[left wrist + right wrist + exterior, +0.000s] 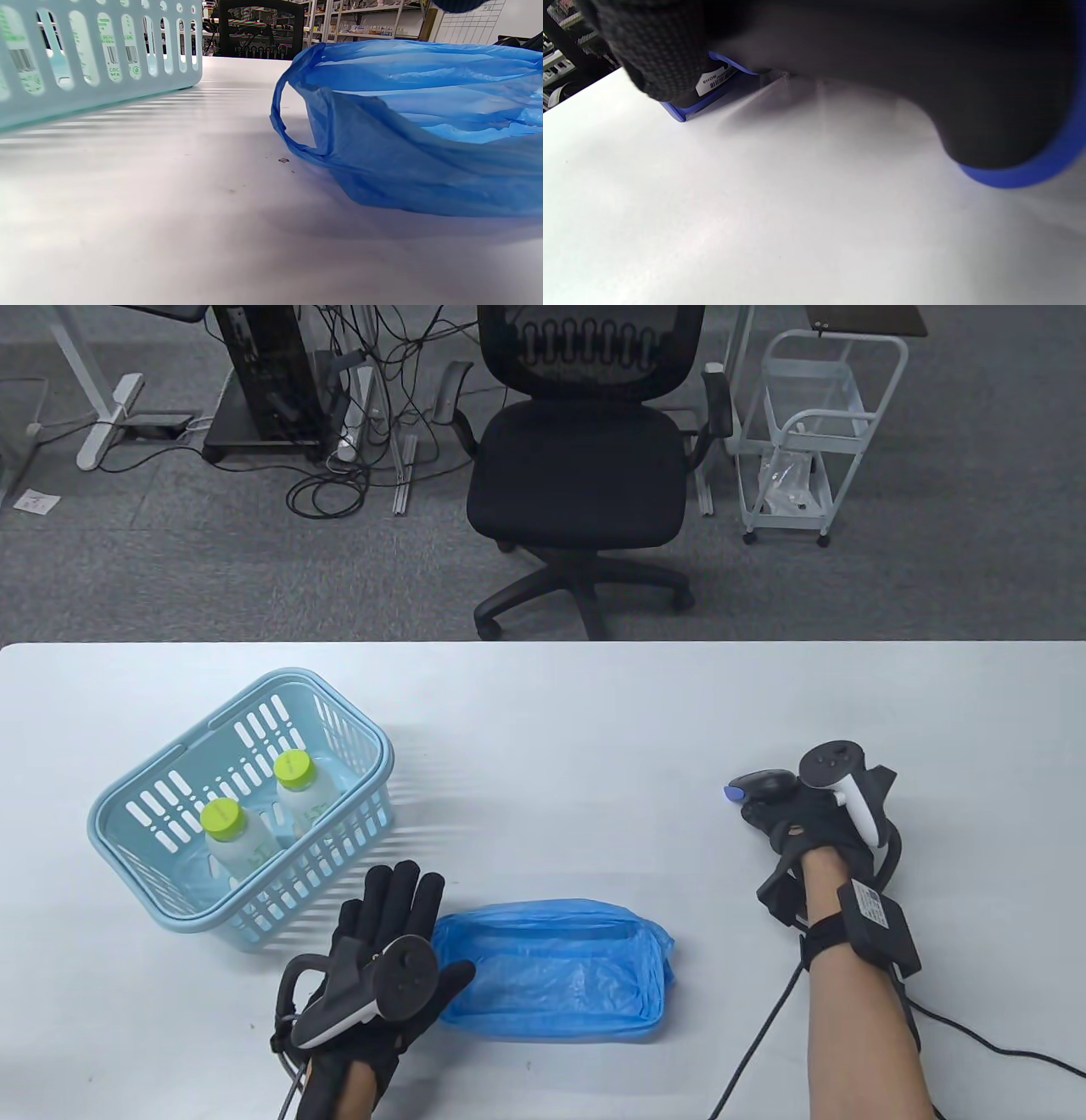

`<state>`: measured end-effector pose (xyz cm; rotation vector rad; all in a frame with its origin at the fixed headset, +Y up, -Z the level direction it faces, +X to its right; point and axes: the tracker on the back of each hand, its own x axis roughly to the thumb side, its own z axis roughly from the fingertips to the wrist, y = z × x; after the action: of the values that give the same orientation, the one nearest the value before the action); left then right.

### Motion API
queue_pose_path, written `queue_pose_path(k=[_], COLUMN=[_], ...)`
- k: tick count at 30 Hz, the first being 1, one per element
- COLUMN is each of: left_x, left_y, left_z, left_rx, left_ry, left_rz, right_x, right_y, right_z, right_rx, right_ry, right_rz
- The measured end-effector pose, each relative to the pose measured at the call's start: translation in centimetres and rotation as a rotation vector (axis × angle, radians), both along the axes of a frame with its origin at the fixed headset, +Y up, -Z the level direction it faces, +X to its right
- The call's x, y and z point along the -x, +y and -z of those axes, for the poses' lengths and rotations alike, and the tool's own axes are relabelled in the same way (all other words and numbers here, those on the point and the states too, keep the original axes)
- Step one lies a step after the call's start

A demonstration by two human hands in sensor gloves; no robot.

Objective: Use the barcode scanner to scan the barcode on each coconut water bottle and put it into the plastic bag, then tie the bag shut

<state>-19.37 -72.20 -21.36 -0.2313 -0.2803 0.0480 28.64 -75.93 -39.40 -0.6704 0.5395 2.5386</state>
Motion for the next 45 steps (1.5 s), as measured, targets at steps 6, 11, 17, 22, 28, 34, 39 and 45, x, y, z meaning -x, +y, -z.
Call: queue_pose_path(k=[6, 11, 17, 22, 28, 34, 39, 45], left_x=[0.0, -0.1, -0.4, -0.6, -0.8, -1.3, -1.5, -1.8], left_y=[0.0, 0.0, -0.4, -1.0, -0.8, -0.8, -0.8, -0.7], left_z=[0.0, -0.1, 0.1, 0.3, 0.2, 0.3, 0.3, 0.3], left_rx=[-0.001, -0.003, 0.013, 0.033, 0.021, 0.013, 0.021, 0.017], left_ry=[0.003, 0.003, -0.002, 0.011, -0.007, -0.029, -0.037, -0.050], left_rz=[0.006, 0.015, 0.032, 0.052, 0.030, 0.026, 0.023, 0.018], right_x=[0.7, 2.2, 4.2, 6.7, 9.1, 11.6, 12.9, 13.2], right_y=[0.9, 3.2, 6.2, 7.8, 8.4, 9.2, 8.5, 7.2], right_z=[-0.8, -3.0, -6.2, -10.0, -13.1, -15.2, -16.4, -17.4], right_rx=[-0.080, -0.153, -0.289, -0.439, -0.480, -0.501, -0.527, -0.508], right_ry=[0.040, 0.094, 0.168, 0.209, 0.267, 0.323, 0.334, 0.420], right_rz=[-0.008, -0.027, 0.025, 0.053, 0.099, 0.091, 0.187, 0.222])
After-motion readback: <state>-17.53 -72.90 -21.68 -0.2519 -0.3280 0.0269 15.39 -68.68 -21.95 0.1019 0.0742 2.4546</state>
